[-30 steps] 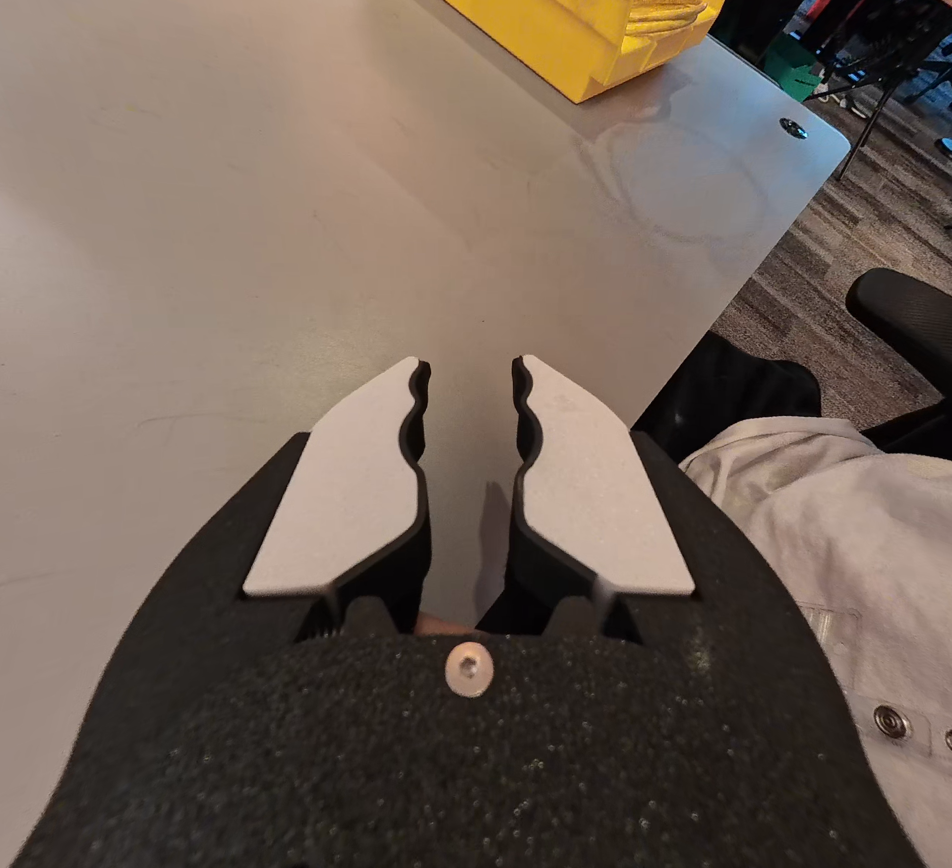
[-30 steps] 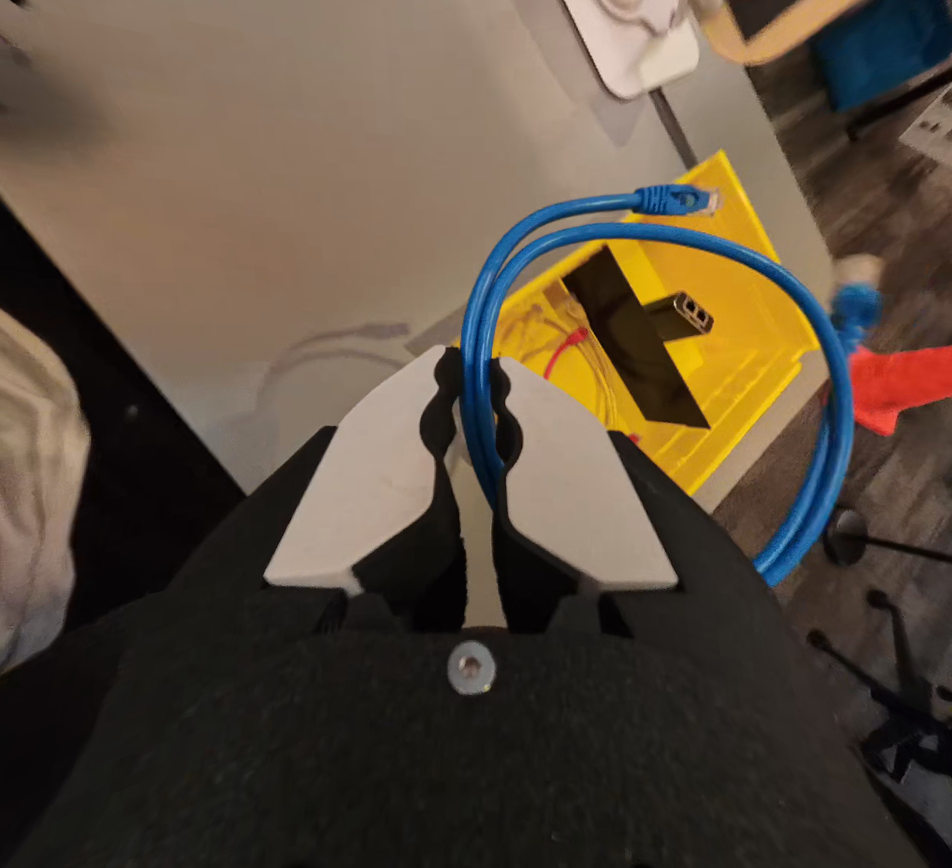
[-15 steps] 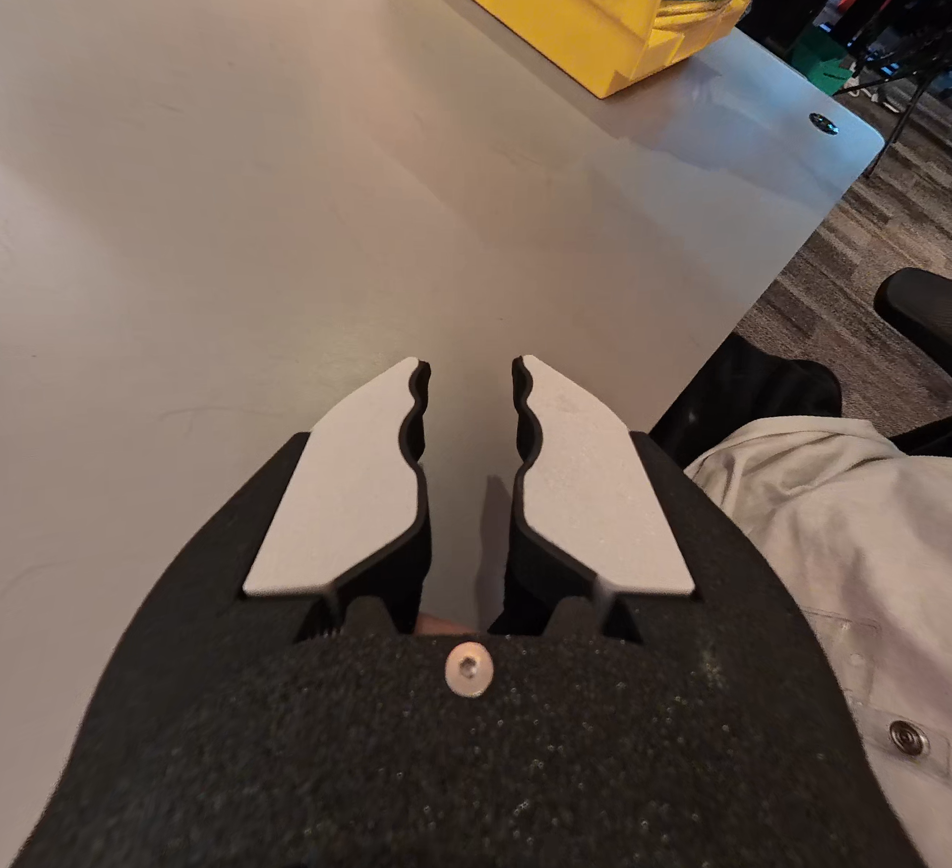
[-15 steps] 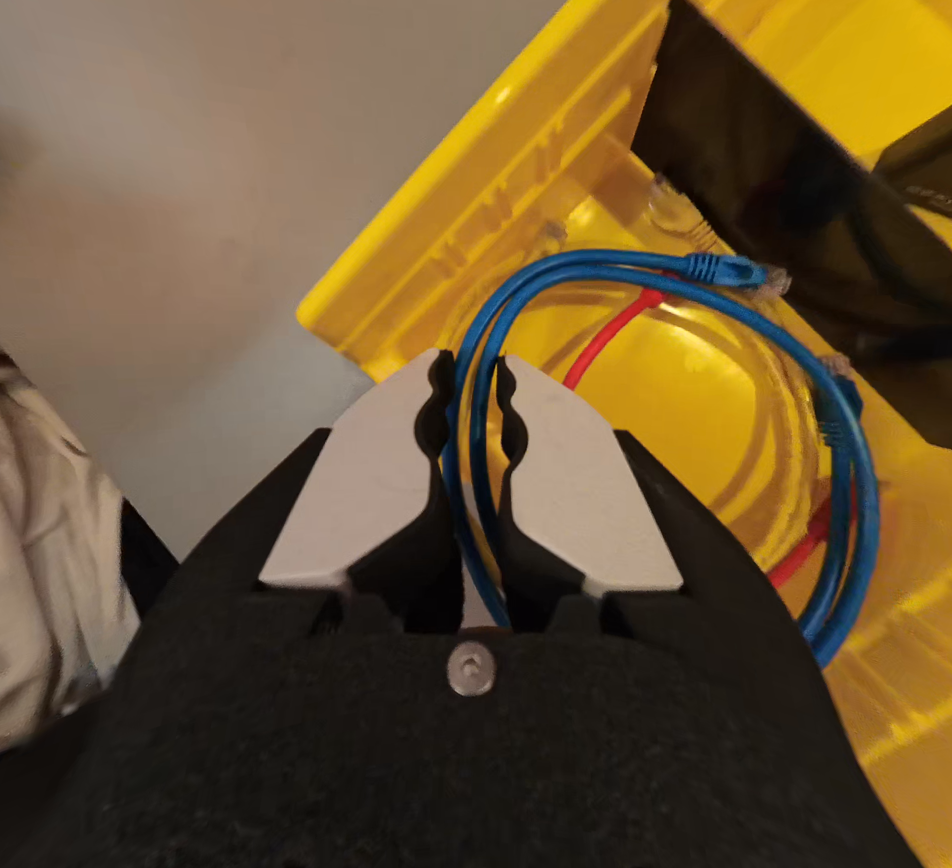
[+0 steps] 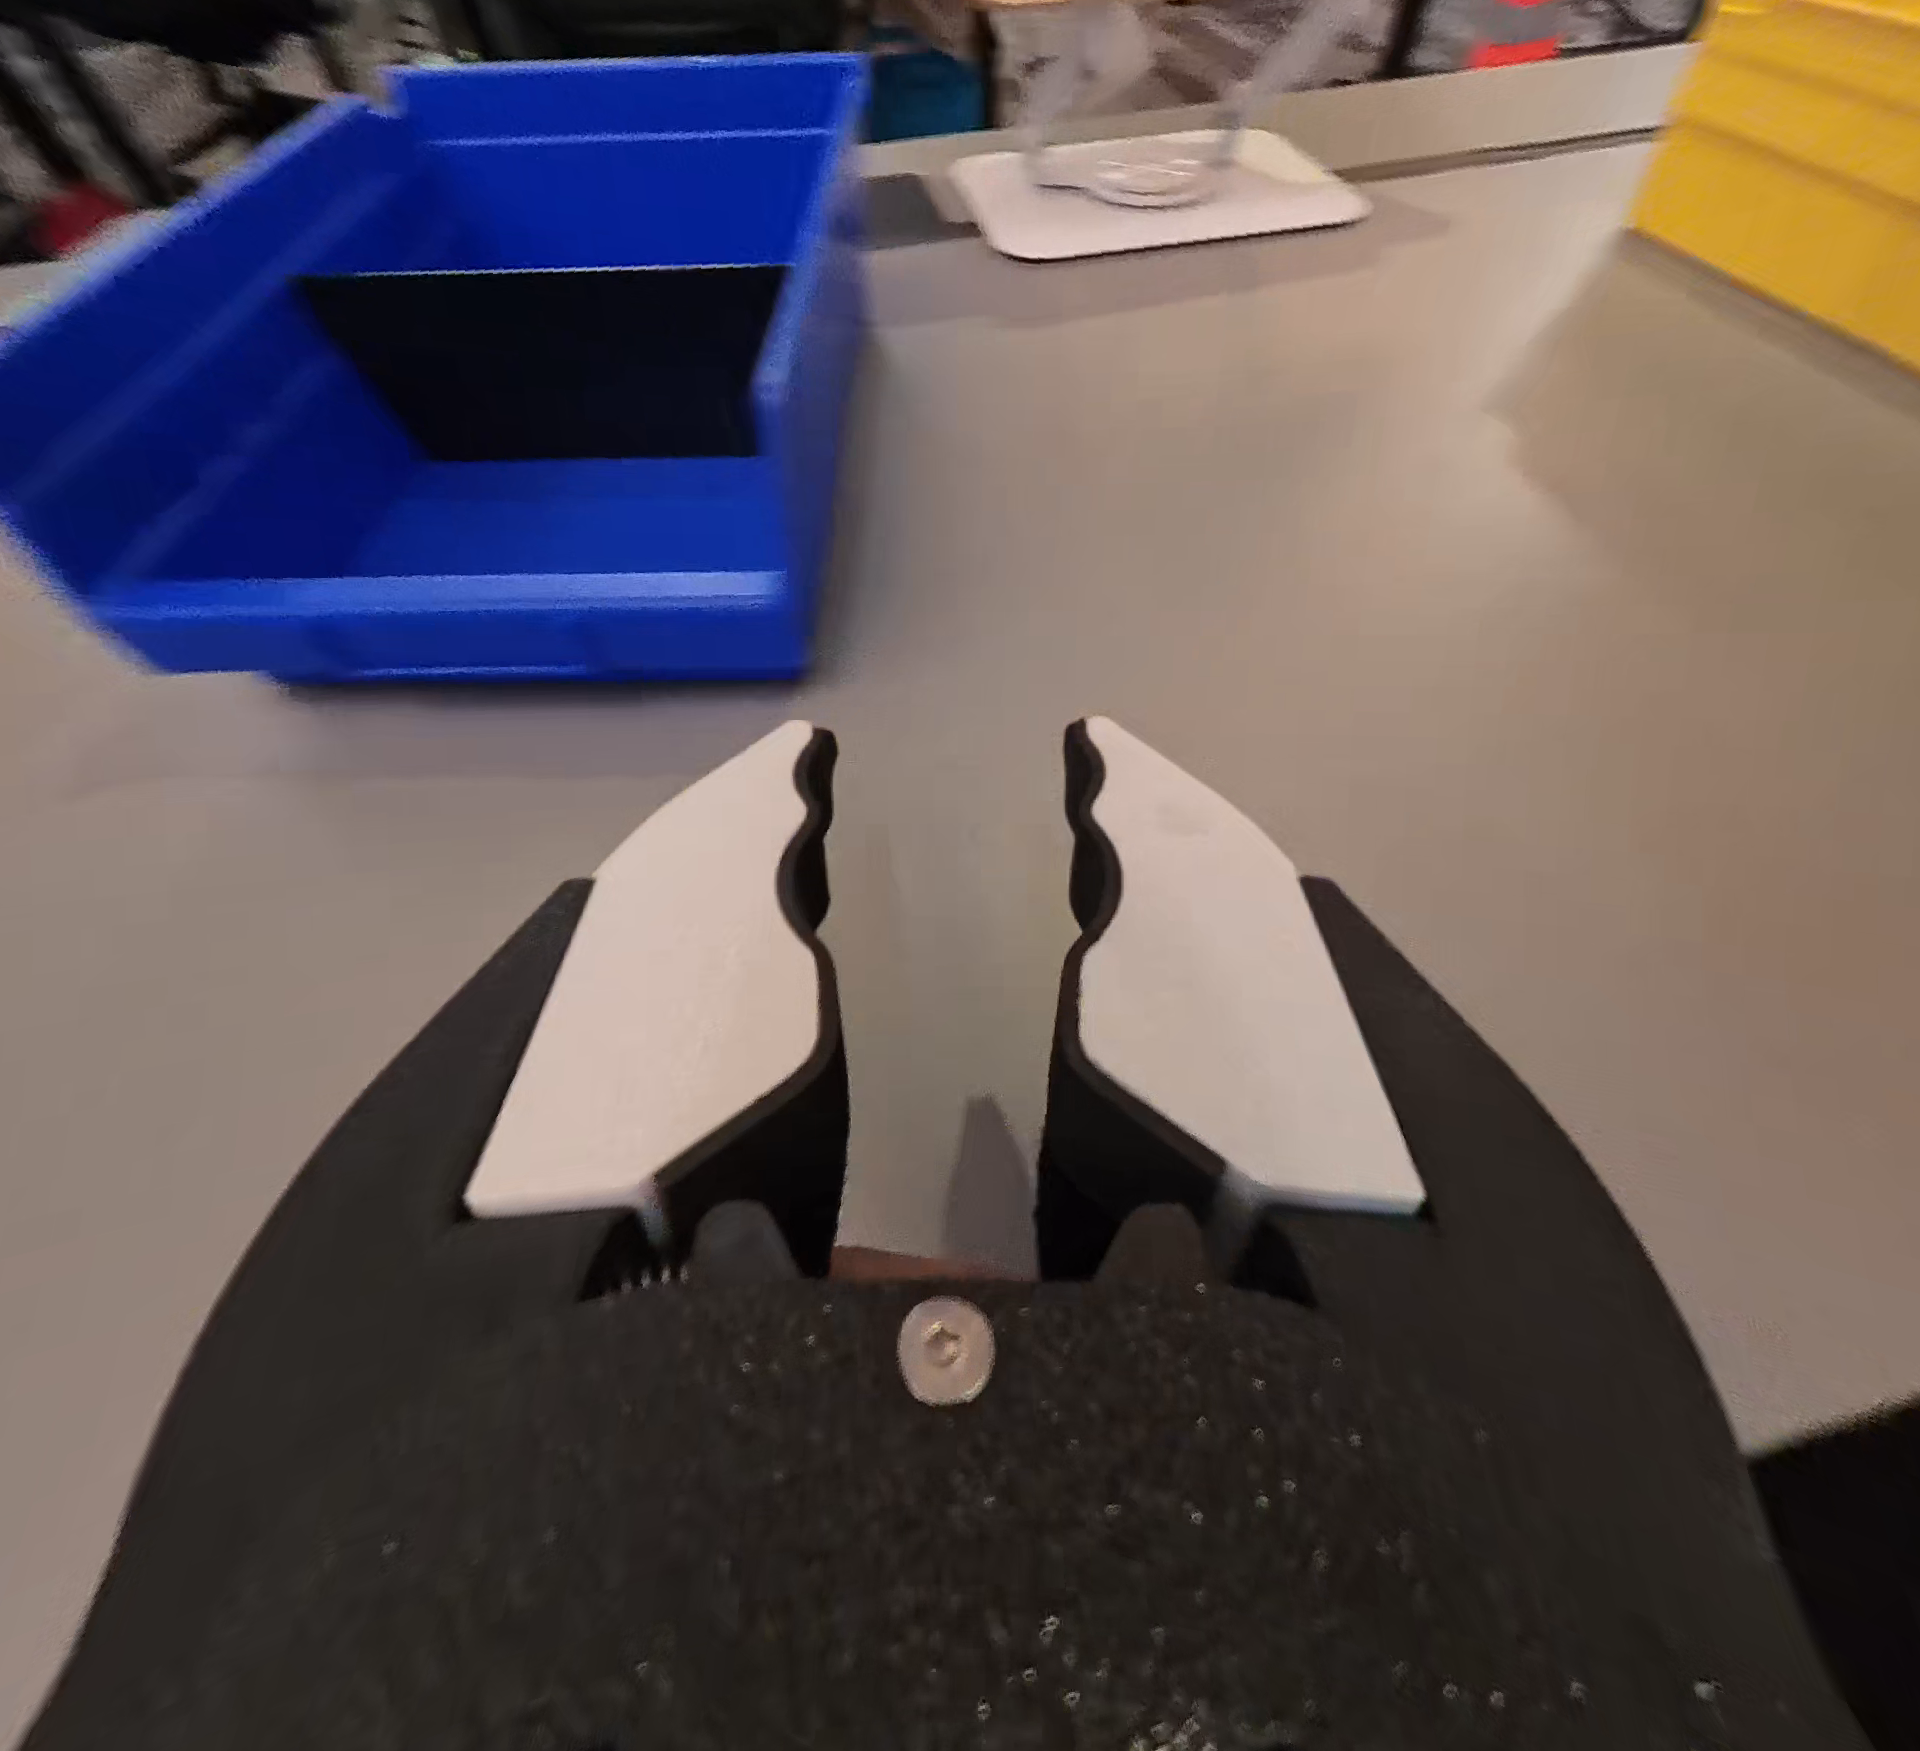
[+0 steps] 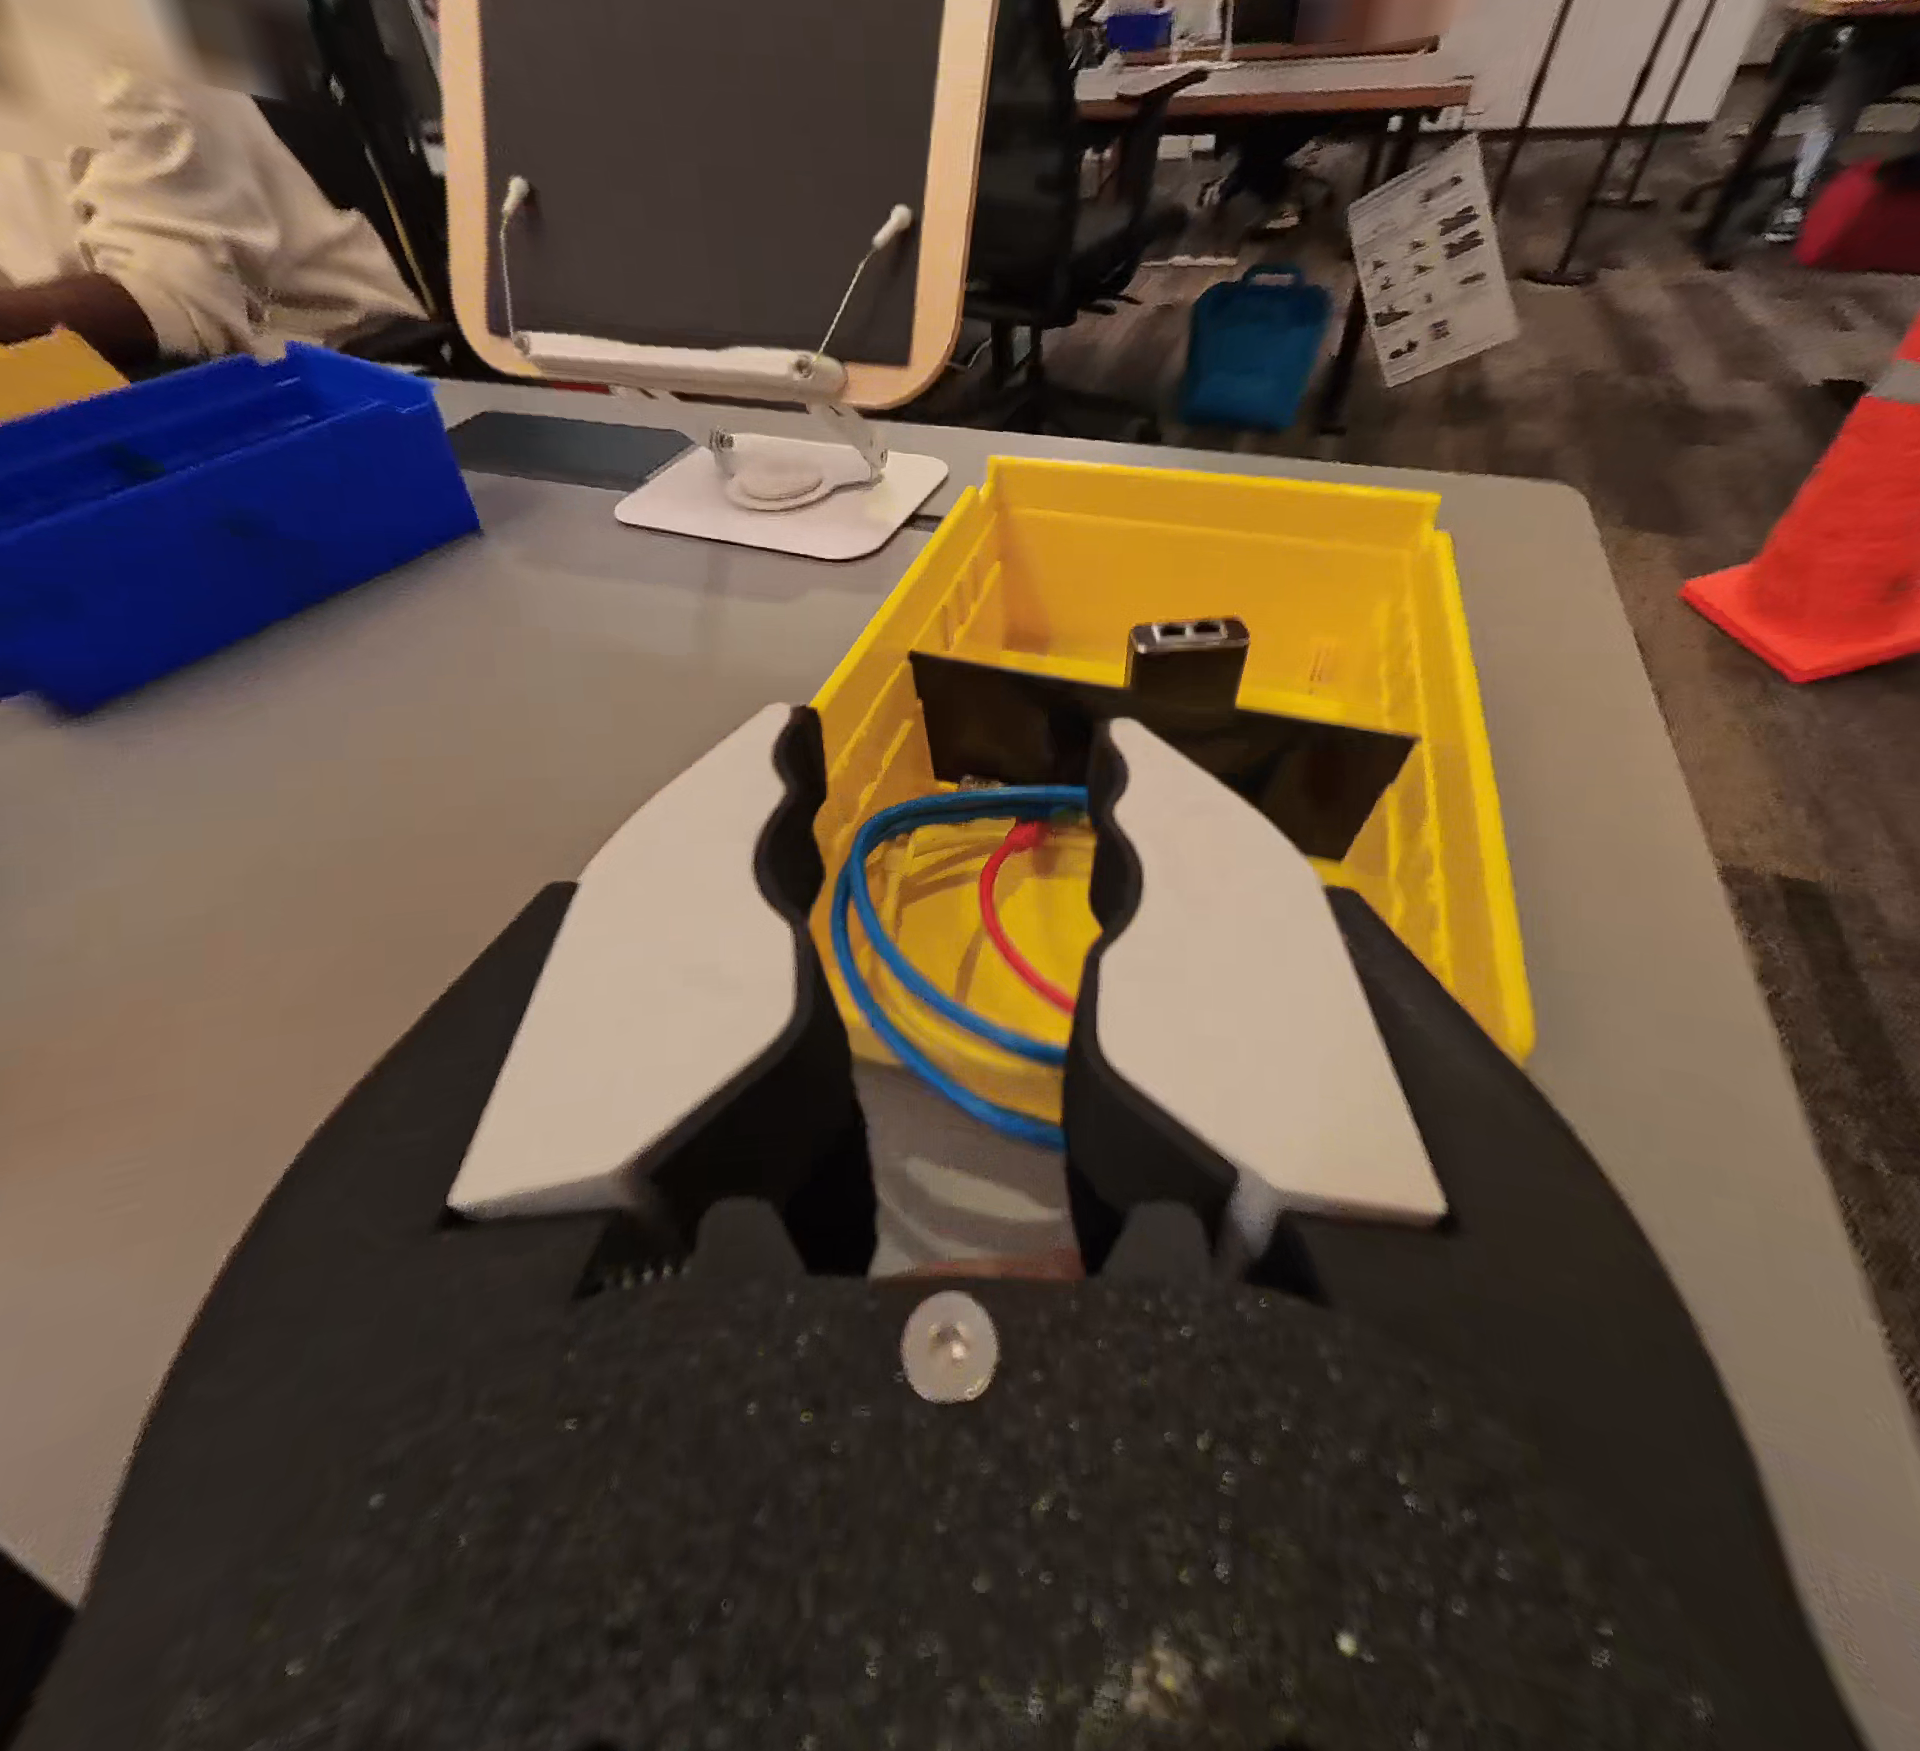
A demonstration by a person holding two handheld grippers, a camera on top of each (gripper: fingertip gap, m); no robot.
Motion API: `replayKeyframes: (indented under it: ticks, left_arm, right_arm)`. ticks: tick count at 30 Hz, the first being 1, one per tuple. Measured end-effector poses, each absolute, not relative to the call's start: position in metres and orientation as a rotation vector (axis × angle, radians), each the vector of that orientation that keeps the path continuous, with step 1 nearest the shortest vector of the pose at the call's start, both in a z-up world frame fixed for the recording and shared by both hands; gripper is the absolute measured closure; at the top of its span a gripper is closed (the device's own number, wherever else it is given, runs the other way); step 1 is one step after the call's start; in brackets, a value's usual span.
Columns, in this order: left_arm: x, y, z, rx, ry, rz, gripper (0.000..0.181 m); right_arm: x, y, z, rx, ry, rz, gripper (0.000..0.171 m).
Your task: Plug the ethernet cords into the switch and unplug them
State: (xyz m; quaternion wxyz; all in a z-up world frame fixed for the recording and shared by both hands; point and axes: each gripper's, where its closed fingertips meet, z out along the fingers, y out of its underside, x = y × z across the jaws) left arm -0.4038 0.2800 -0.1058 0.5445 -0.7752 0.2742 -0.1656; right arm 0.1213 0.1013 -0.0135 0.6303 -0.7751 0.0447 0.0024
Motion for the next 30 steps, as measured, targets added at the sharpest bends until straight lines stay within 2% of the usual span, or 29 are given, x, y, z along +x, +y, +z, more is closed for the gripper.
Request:
replayKeyframes:
  ticks: [2, 5, 9, 19, 30]
  left_arm:
    - [-0.43, 0.292, -0.099, -1.816, 0.577, -0.344, 0.139]
    - [-0.454, 0.298, -0.091, -1.76, 0.543, -0.319, 0.138]
    - [-0.466, 0.304, -0.102, -1.805, 0.586, -0.281, 0.143]
    - [-0.459, 0.312, -0.13, -1.944, 0.658, -0.278, 0.146]
    - [-0.475, 0.317, -0.129, -1.97, 0.568, -0.242, 0.147]
  right_arm:
    - [0.117, 0.087, -0.036, -1.778, 0.162, -0.056, 0.113]
    - [0.11, 0.072, -0.073, -1.778, 0.222, -0.2, 0.109]
    - [0.097, 0.066, -0.106, -1.782, 0.29, -0.202, 0.115]
    - [0.088, 0.065, -0.109, -1.778, 0.285, -0.094, 0.118]
    - [0.092, 0.061, -0.109, -1.787, 0.28, -0.119, 0.121]
